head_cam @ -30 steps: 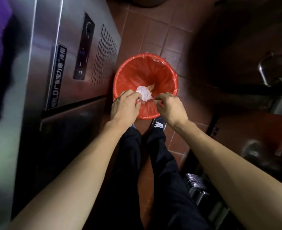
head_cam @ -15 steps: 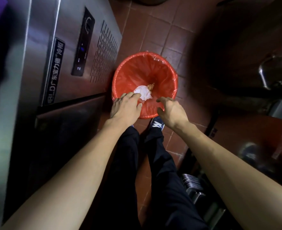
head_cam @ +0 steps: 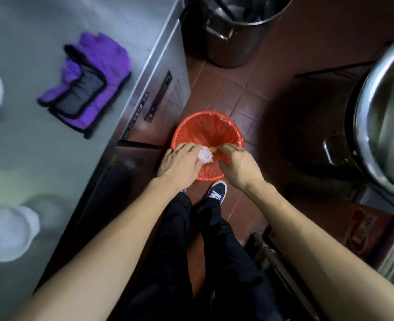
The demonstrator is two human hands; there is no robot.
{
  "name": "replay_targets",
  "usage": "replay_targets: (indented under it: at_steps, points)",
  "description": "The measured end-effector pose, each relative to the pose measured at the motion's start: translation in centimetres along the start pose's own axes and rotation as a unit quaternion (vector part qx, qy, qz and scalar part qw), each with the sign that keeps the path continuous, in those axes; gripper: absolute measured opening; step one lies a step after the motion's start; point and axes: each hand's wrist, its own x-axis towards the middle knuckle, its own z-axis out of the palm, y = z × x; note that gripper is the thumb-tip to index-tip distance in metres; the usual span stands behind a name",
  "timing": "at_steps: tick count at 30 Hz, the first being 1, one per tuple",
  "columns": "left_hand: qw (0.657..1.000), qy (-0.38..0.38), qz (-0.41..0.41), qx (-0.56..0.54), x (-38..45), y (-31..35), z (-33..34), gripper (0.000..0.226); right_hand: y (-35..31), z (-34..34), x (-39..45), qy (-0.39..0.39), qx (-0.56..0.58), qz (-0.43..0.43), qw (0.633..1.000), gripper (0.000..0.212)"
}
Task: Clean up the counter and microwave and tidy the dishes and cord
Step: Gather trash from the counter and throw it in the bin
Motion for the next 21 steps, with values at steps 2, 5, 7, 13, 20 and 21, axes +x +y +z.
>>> replay_targets:
  at_steps: [2,5,7,13,20,21]
  points:
    - [0.999,0.031,-0.006,-0.010,-2.0,0.4,-1.9,0.049,-1.9,-1.9,-0.9,0.012,-0.001,-0.022,1.000,0.042]
    - [0.996,0.082,-0.026,-0.030,-4.6,0.4,-4.4,0.050,-4.9,-4.1,-2.0,0.031,0.011,-0.060,0.998,0.051]
    - [0.992,0.115,-0.041,-0.041,-6.2,0.0,-5.8,0.051,-6.9,-5.2,-2.5,0.037,0.007,-0.095,0.995,0.051]
    - [0.975,0.199,-0.079,-0.058,-11.3,-2.7,-9.3,0.048,-13.8,-6.6,-3.2,0.043,-0.026,-0.176,0.983,0.052]
    - [0.940,0.294,-0.144,-0.092,-19.3,-8.7,-11.7,0.044,-23.7,-5.2,-4.3,0.042,-0.050,-0.269,0.961,0.054]
    - [0.936,0.304,-0.150,-0.097,-20.6,-9.7,-11.8,0.043,-25.2,-4.7,-4.5,0.037,-0.045,-0.281,0.958,0.053]
